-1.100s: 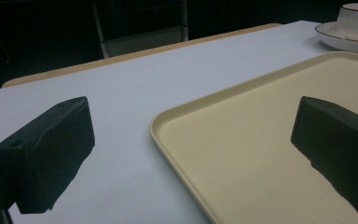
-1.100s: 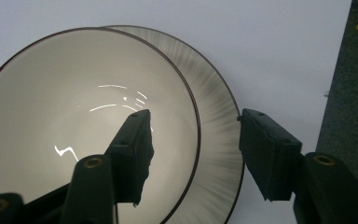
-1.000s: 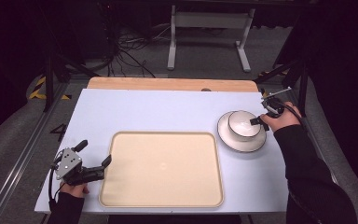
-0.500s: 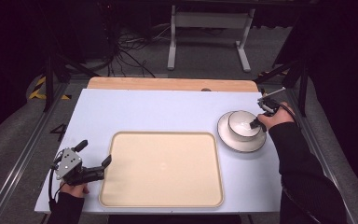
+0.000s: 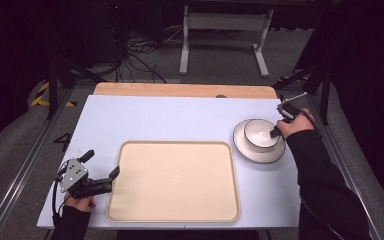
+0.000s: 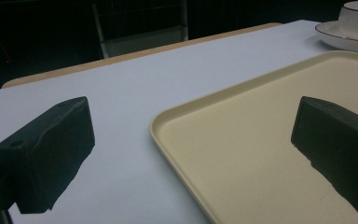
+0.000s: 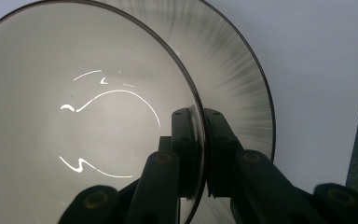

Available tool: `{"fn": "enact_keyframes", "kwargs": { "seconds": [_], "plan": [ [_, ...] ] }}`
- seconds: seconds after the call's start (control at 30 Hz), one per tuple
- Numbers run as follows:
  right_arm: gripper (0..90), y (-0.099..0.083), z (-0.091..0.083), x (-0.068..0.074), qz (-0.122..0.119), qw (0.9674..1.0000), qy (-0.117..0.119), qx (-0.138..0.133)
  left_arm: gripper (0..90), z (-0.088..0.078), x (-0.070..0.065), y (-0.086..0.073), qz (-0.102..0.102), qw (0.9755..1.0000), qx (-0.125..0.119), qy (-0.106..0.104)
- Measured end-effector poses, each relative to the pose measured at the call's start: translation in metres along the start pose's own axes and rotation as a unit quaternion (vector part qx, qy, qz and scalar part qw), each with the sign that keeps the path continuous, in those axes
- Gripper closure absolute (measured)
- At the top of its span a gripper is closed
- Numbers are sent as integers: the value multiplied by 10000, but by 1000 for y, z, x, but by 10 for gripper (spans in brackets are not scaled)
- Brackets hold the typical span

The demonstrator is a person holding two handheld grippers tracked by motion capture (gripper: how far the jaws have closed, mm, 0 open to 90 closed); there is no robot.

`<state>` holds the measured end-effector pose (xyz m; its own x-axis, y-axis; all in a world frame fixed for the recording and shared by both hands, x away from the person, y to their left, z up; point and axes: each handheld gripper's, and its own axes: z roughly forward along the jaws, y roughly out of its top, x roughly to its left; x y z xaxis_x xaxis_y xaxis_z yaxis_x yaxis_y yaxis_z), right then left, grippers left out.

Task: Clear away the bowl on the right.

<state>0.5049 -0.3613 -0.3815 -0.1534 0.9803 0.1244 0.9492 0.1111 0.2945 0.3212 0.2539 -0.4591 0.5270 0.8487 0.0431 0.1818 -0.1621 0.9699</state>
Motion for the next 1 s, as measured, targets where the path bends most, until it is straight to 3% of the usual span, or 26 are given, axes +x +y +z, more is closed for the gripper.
{"fn": "enact_keyframes", "kwargs": {
  "seconds": [0.17,0.27,0.47,1.0],
  "plan": [
    [843,-1,-6,3,84,9999,-3,-88,1,0,0,0,-1,10000,0,9],
    [842,-2,-10,5,18,10000,-30,-57,1,0,0,0,-18,10000,-4,13],
    [841,-4,-21,8,76,9999,105,-104,1,0,0,0,-20,10000,-2,14],
    [838,-4,-48,27,-130,9998,97,-129,1,-1,2,0,-85,10000,9,11]
  ]
}}
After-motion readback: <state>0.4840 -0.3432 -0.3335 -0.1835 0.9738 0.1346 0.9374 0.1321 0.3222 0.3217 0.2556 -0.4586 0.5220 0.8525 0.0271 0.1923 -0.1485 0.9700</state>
